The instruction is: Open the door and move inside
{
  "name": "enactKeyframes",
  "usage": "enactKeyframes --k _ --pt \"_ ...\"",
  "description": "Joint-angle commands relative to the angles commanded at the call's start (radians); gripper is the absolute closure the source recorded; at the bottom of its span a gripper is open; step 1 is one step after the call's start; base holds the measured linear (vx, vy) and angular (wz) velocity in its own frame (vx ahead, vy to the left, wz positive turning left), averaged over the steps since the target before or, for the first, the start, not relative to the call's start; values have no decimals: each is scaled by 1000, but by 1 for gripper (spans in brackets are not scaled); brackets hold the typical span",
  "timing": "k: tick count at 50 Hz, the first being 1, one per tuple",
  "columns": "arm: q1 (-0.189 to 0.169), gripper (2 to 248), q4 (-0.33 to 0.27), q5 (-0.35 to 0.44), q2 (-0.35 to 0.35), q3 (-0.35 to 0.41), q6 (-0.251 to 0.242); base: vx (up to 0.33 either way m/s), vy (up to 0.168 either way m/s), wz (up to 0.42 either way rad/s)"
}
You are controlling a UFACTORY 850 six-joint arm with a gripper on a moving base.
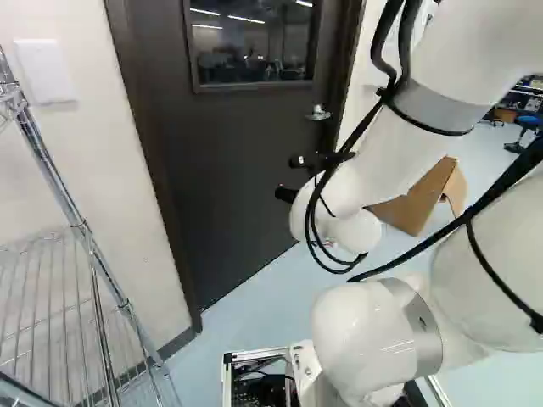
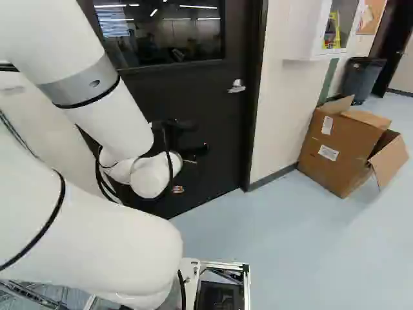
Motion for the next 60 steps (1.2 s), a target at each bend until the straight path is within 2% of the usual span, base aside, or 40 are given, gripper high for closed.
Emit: enactKeyframes --k 60 --pt "0 3 0 0 0 0 0 0 0 0"
